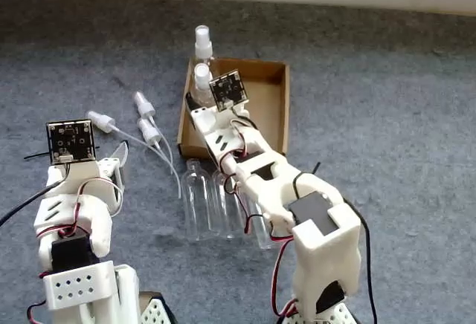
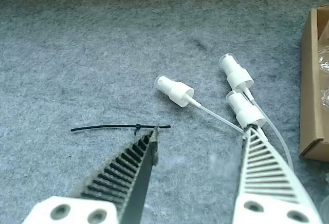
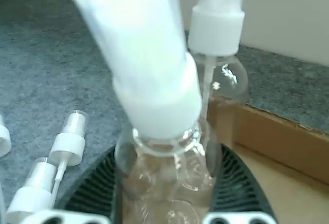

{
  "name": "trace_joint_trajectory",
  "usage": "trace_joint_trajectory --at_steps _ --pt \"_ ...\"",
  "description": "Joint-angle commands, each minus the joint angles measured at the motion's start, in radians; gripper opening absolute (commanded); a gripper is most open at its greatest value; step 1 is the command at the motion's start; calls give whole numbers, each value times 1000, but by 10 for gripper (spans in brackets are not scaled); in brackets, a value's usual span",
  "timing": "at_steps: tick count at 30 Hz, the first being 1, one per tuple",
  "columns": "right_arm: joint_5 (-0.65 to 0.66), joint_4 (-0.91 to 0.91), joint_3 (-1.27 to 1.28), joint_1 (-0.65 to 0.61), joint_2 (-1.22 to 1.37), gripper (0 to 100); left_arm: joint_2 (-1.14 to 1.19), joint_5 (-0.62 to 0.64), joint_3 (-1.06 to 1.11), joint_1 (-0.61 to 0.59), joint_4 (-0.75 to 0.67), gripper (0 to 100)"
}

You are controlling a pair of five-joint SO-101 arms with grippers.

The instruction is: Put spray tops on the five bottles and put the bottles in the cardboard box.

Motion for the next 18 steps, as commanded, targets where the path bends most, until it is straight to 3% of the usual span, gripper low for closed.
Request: trace_joint_trajectory --at_steps 1,5,18 --pt "-5 -10 1 -8 -4 159 4 -8 -2 18 -23 239" --pt "-5 -10 2 -10 -5 207 4 -8 -2 18 -23 239" --pt "-5 -10 -7 -10 -8 214 4 -8 -2 19 -23 239"
